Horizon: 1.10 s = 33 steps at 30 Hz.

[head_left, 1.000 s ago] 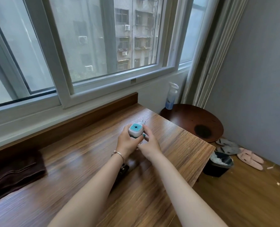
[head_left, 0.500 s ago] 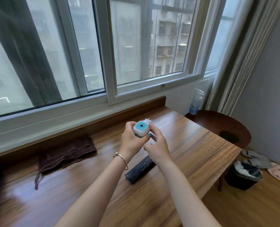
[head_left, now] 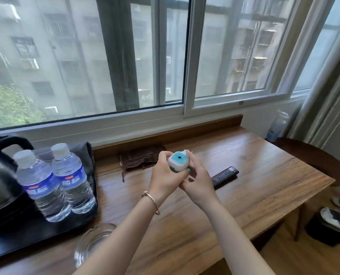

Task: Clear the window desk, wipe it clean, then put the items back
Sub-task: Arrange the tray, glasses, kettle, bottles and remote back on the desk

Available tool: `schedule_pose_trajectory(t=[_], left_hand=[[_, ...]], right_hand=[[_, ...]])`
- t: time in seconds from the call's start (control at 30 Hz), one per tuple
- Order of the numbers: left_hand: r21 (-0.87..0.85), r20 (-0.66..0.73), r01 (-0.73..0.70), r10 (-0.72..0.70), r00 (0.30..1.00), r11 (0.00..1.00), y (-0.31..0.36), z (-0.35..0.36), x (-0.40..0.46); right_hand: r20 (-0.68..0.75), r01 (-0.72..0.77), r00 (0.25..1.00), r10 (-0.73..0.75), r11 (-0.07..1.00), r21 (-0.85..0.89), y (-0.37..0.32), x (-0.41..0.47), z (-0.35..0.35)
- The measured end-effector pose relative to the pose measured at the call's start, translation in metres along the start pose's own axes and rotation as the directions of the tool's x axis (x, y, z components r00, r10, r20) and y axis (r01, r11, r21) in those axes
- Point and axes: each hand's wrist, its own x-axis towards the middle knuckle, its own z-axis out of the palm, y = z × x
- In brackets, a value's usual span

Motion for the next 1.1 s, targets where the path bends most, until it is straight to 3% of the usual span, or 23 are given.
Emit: schedule_pose_trajectory(t=[0.37, 0.63, 0.97, 1.1], left_hand=[[-0.077, -0.047, 0.031, -0.035, 0.998, 0.997, -0.040, -0.154, -0.102], [0.002, -0.202, 0.073, -0.071, 0.977, 0.997, -0.076, -0.255, -0.174], [0.196, -0.253, 0.147, -0.095, 0.963, 0.970, -0.116, -0.378, -0.183], [0.258, -0.215, 0.160, -0.105, 0.971, 0.953, -0.137, -0.412, -0.166]], right_hand=[[0.248, 0.182, 0.954, -0.171, 0.983, -0.022, -0.050, -0.088, 0.114], [0.378, 0.217, 0.901, -0.212, 0.976, 0.029, -0.056, -0.136, 0.216], [0.516, 0.100, 0.843, -0.148, 0.988, 0.119, -0.081, -0.141, 0.333], [0.582, 0.042, 0.809, -0.081, 0.996, 0.079, -0.095, -0.123, 0.365]])
